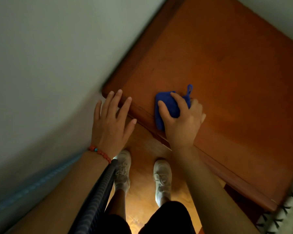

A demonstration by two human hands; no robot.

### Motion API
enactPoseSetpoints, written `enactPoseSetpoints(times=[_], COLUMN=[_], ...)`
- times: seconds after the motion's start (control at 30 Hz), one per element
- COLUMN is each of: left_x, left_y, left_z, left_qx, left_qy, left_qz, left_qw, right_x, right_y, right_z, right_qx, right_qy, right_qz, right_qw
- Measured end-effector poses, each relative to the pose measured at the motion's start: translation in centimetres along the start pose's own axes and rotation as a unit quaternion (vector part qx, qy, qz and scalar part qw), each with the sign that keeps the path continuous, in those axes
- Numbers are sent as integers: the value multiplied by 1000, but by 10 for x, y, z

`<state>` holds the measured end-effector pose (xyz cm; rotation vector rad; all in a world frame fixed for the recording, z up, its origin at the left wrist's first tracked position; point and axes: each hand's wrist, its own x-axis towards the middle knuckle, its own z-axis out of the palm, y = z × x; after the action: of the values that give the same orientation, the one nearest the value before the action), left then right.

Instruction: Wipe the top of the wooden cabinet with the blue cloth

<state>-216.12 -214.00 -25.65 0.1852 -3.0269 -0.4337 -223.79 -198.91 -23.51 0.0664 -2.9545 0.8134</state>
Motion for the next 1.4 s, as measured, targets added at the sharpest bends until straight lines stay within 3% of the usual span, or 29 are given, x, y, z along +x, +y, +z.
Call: enactPoseSetpoints(times=[0.2,0.37,0.5,0.6,0.7,0.8,0.97,1.13,1.2,1.33,1.4], left_x=[13,18,20,21,23,26,42,78,90,99,99], left_y=[23,48,53,57,64,70,79,94,94,88,87], left_z=[3,15,19,19,18,18,16,22,27,30,30], left_qx=[9,5,2,-2,-1,-5,-8,-18,-14,-1,-2], left_qy=[13,6,18,14,2,-1,9,3,-8,-26,-30], left_qz=[-8,-53,-73,-93,-120,-140,-146,-109,-91,-69,-67], left_qw=[1000,999,997,996,993,990,989,994,996,997,997], right_x=[28,51,128,117,76,111,184,131,151,229,233], right_y=[1,22,24,27,37,39,26,45,45,32,33], right_z=[5,-7,5,1,-16,-13,5,-14,-11,8,10], right_qx=[18,0,7,24,27,0,11,14,7,14,21], right_qy=[-37,-103,-75,-82,-144,-165,-89,-129,-129,-53,-45], right_qz=[-57,-200,-143,-137,-213,-281,-150,-192,-199,-87,-74], right_qw=[998,974,987,987,966,946,985,973,971,995,996])
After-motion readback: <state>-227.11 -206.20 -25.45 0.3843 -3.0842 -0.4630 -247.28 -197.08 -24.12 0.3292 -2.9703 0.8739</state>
